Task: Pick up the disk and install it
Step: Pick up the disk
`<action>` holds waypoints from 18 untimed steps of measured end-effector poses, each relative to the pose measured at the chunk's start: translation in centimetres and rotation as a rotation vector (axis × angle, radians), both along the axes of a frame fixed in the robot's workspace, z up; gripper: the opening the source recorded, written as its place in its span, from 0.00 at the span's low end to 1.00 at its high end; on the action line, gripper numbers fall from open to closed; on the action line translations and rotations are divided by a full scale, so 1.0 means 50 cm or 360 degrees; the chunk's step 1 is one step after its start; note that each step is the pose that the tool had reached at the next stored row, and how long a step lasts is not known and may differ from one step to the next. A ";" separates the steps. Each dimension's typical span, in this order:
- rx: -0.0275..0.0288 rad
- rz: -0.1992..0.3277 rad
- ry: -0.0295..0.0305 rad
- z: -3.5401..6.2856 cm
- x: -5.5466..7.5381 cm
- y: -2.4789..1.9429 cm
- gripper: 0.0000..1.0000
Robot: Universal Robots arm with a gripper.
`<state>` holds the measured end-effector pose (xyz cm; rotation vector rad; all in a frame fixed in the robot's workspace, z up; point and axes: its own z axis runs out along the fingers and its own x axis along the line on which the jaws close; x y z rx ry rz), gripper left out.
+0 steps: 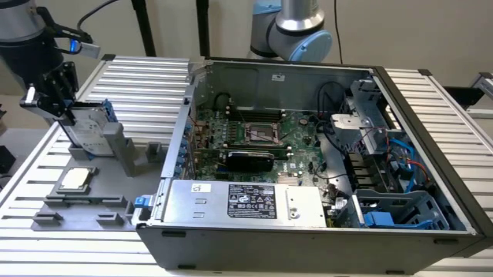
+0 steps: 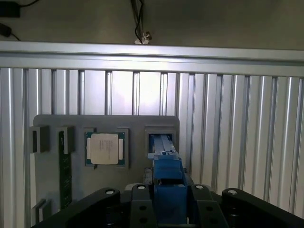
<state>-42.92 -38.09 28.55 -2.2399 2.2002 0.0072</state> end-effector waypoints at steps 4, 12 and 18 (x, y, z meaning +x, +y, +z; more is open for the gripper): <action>0.00001 0.0000 -0.00001 0.001 0.000 -0.0001 0.00; 0.00032 0.0000 -0.00001 0.041 0.000 0.0000 0.00; 0.00062 0.0000 0.00000 0.091 0.002 0.0000 0.00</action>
